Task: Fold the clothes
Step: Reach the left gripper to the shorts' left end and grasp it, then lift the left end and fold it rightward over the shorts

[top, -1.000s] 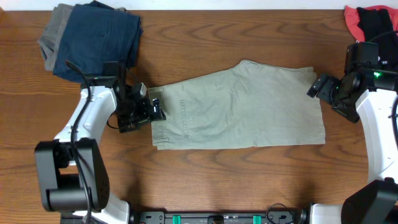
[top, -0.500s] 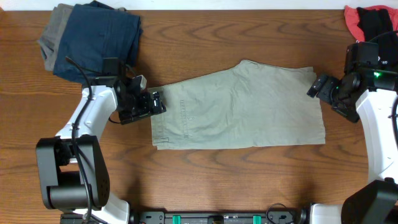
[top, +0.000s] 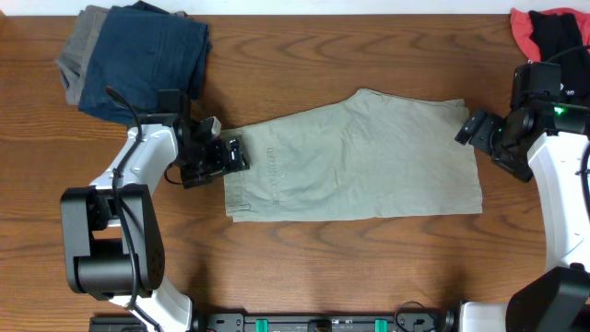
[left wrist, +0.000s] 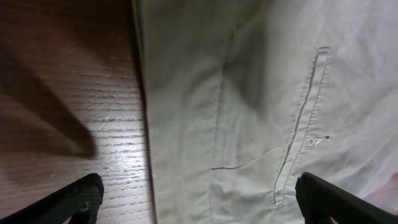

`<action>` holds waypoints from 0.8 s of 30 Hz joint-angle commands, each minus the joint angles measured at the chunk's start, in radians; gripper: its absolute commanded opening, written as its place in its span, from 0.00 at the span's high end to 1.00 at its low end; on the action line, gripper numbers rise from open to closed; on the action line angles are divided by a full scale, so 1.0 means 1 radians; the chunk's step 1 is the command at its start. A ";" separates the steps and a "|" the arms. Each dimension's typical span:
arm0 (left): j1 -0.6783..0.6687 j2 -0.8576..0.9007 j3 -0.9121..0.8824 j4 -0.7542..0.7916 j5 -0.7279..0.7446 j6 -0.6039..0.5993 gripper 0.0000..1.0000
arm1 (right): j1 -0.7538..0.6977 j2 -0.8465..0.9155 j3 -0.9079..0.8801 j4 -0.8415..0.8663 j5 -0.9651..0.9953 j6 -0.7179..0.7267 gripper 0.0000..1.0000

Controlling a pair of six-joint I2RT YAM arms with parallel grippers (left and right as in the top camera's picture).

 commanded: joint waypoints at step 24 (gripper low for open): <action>-0.048 0.008 -0.212 0.219 0.100 -0.003 0.15 | -0.002 -0.011 0.006 -0.001 0.008 -0.007 0.01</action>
